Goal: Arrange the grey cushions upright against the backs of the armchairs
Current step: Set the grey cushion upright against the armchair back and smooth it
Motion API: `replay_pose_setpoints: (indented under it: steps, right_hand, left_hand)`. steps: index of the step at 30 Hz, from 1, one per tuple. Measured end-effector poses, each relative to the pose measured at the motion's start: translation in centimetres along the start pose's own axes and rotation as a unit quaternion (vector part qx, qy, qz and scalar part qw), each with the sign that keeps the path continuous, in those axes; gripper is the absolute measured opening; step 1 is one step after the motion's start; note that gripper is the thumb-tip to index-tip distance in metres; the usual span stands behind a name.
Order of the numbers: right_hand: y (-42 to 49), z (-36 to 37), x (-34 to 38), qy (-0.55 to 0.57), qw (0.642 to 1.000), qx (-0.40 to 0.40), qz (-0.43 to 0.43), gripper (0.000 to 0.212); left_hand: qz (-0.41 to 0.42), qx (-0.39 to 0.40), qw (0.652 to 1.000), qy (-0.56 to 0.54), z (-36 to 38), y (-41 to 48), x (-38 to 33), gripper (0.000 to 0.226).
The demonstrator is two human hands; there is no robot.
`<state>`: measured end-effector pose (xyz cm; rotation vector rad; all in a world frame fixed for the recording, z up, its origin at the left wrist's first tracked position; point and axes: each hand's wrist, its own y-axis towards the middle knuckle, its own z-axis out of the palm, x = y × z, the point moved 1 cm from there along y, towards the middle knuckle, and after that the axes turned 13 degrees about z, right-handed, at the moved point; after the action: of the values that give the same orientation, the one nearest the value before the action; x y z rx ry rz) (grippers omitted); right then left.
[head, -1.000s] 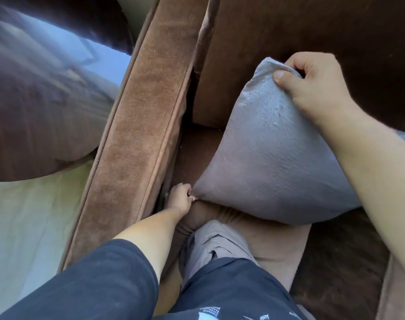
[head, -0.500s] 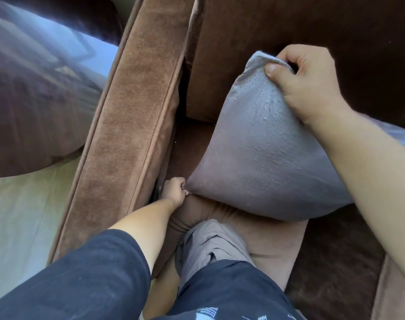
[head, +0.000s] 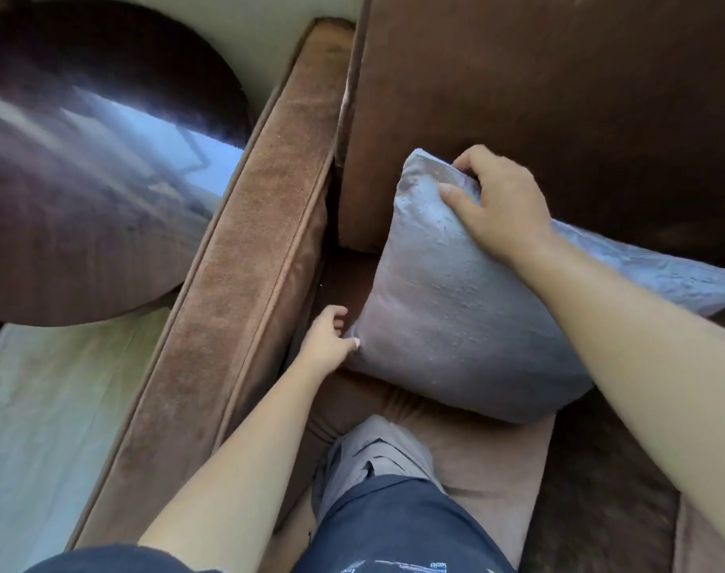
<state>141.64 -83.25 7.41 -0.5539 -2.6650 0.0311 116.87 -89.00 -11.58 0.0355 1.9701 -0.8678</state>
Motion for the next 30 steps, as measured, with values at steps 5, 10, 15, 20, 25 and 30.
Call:
replay_pose_setpoints:
  steps: [5,10,15,20,25,30]
  right_hand:
    - [-2.5,-2.2,-4.2,-0.112,0.994,0.001,0.006,0.048]
    - [-5.5,-5.2,-9.6,-0.202,0.979,-0.015,0.026,0.063]
    - [-8.9,-7.6,-14.8,-0.171,0.978,-0.060,0.100,0.062]
    - [-12.7,-8.4,-18.9,-0.136,0.959,-0.117,0.218,0.078]
    - [-16.6,-7.4,-21.0,0.031,0.920,-0.161,0.356,0.094]
    - [-19.7,-4.2,-21.9,0.266,0.849,-0.186,0.416,0.074]
  left_hand:
    - [0.116,0.026,0.990,-0.079,-1.6,-0.2,-8.8,0.058]
    - [0.205,0.008,0.974,-0.100,-4.8,0.4,-18.1,0.053]
    - [0.339,0.026,0.937,0.081,-6.0,1.4,-26.2,0.053]
    - [0.381,0.130,0.904,0.148,-0.3,1.8,-31.4,0.034]
    - [0.392,0.244,0.860,0.217,10.5,1.6,-33.7,0.050]
    - [0.388,0.300,0.826,0.279,19.9,1.0,-35.5,0.065]
